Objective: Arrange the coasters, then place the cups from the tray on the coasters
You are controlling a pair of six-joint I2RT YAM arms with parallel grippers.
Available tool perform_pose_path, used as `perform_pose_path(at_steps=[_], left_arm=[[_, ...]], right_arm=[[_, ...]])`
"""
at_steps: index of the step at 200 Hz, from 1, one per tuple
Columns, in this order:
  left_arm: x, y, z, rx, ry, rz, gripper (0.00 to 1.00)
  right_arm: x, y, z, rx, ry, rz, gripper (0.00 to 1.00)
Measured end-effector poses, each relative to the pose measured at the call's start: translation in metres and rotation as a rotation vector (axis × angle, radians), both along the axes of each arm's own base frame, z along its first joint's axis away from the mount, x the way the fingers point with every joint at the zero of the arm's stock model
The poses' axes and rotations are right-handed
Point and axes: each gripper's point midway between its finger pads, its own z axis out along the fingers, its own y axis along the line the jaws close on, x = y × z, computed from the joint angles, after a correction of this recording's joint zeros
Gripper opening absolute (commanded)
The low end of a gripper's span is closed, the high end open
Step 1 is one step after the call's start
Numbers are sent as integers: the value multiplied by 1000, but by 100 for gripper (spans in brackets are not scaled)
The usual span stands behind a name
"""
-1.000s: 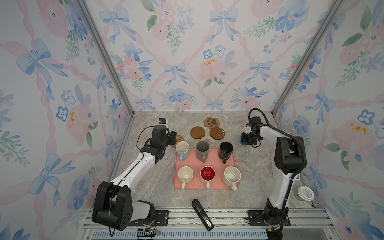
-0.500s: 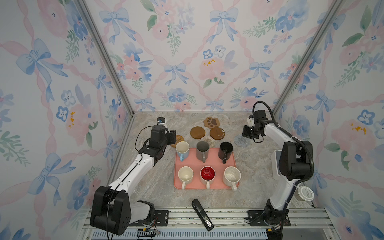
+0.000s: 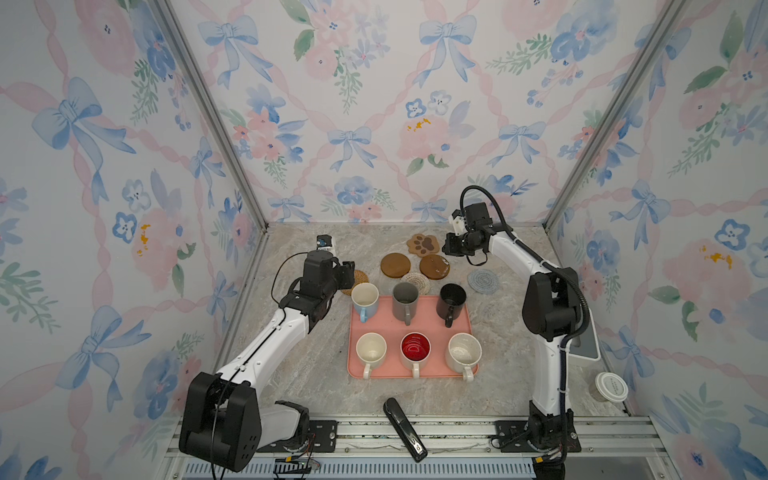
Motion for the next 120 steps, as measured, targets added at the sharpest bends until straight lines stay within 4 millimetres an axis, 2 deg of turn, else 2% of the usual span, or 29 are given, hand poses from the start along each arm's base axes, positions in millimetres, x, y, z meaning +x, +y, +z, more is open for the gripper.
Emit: perform_pose_path(at_steps=[23,83,120], left_arm=[[-2,-1,-3,-3,8,-1,56],[-5,-6,-9,-3,20,-13,56],[-9,-7,-15,-5,32,-16,56]], right_arm=[[7,14,-16,18,24,17,3],[22,38,-29,81,35,28,4],[28,53,-50,104,61,26,4]])
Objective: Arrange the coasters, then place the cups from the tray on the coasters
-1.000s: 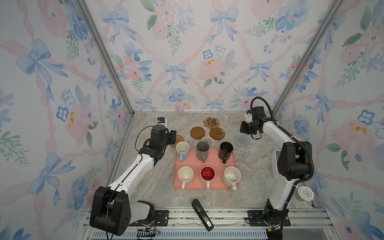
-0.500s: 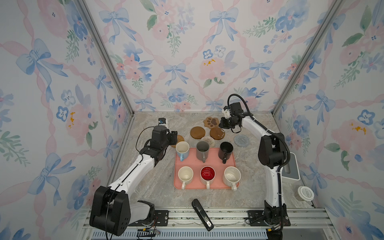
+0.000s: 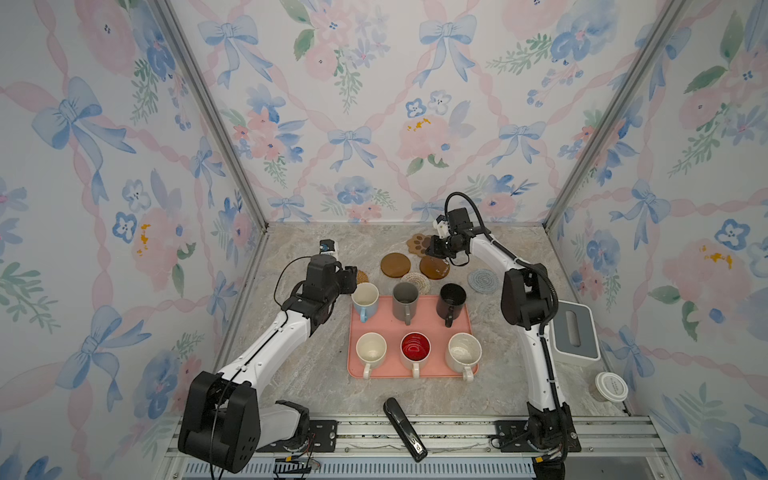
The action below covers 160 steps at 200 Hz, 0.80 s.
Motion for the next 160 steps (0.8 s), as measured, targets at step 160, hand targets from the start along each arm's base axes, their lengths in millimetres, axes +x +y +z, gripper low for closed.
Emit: perform_pose_path(at_steps=[160], left_arm=[[-8,-4,-10,-18,21,-8,56]], right_arm=[[8,18,-34,-7,53,-14,7]])
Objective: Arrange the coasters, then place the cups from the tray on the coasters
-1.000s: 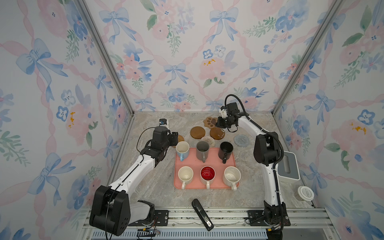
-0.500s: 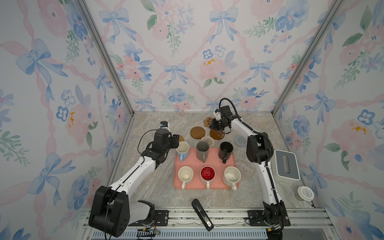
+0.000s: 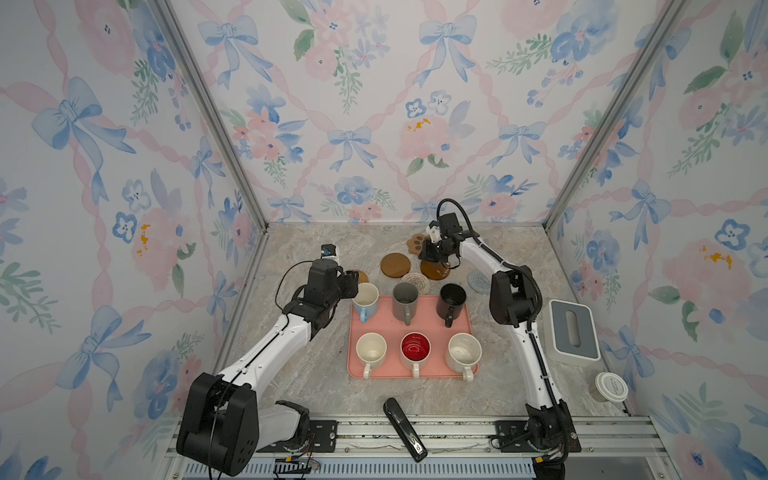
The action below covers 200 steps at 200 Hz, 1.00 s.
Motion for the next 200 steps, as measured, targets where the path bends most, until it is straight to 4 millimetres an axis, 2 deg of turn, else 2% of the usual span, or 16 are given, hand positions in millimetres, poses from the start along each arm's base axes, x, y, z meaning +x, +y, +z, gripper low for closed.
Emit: perform_pose_path(at_steps=[71,111,200], left_arm=[[0,-1,1,-1,-3,-1,56],[0,-3,1,-4,-4,-5,56],[-1,-8,1,-5,-5,-19,56]], right_arm=[[-4,-6,-7,-34,15,1,5],[-9,-16,-7,-38,19,-7,5],[-26,-58,-7,-65,50,-60,4]])
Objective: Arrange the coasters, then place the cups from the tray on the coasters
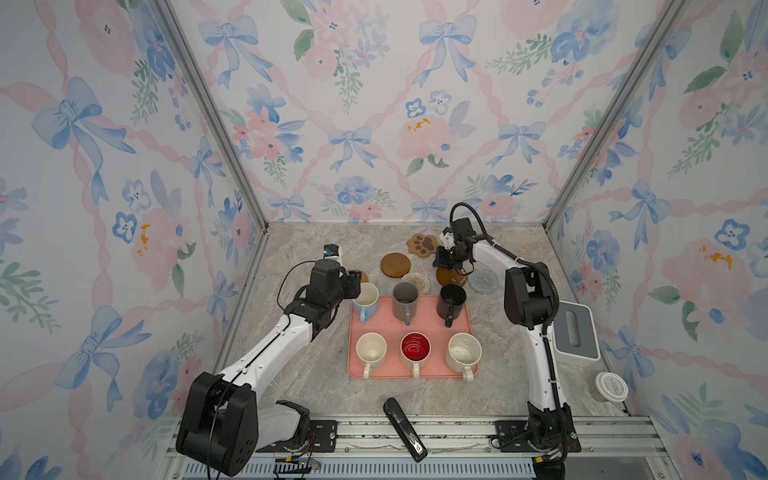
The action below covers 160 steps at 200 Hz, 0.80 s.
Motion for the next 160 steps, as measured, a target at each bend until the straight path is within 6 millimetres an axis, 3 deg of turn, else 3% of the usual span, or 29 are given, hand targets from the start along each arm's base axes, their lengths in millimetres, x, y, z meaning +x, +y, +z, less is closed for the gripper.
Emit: perform_pose_path(at_steps=[80,160], left_arm=[[0,-7,-5,3,9,-16,56],[-1,-11,-8,7,17,-27,56]], right_arm=[[-11,-28,1,-8,9,-33,4],[-10,-39,0,-9,2,-48,4]])
